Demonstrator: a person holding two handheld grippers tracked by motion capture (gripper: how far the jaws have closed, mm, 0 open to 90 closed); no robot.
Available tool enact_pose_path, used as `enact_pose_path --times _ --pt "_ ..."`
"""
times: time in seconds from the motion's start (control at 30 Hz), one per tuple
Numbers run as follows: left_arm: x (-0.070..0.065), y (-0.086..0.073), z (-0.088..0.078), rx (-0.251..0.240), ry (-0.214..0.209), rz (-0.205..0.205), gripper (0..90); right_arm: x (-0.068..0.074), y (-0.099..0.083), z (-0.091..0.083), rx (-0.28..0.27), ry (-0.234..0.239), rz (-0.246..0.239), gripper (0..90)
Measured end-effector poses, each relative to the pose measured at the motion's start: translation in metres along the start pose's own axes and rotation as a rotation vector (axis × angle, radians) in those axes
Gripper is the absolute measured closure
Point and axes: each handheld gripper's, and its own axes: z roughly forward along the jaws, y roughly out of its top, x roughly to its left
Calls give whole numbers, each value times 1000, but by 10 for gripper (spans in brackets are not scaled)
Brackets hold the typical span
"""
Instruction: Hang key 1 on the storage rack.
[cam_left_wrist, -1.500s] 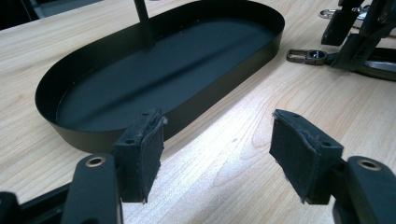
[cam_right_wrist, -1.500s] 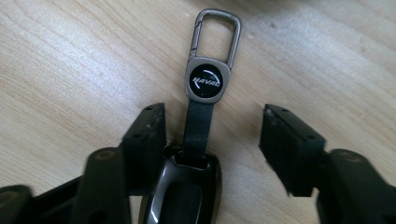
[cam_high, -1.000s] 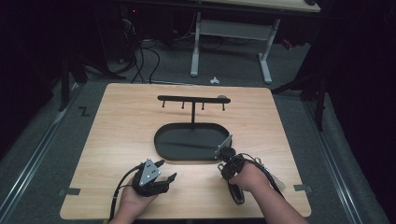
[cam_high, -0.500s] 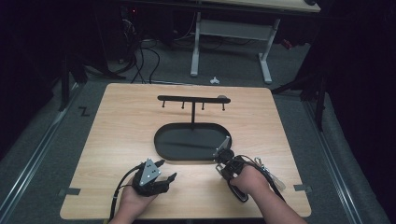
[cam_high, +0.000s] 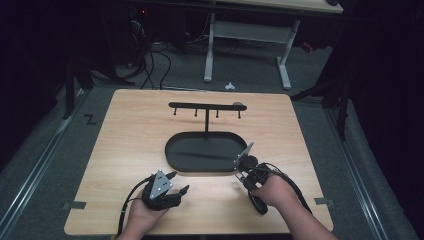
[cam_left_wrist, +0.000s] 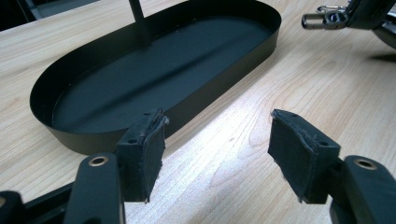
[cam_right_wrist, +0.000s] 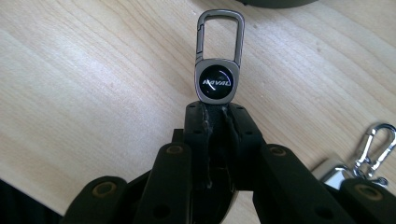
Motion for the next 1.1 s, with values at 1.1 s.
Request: enact_pose_path --times 1.1 --pt "4 -3 -5 2 17 -8 362 -5 15 -62 -106 1 0 807"
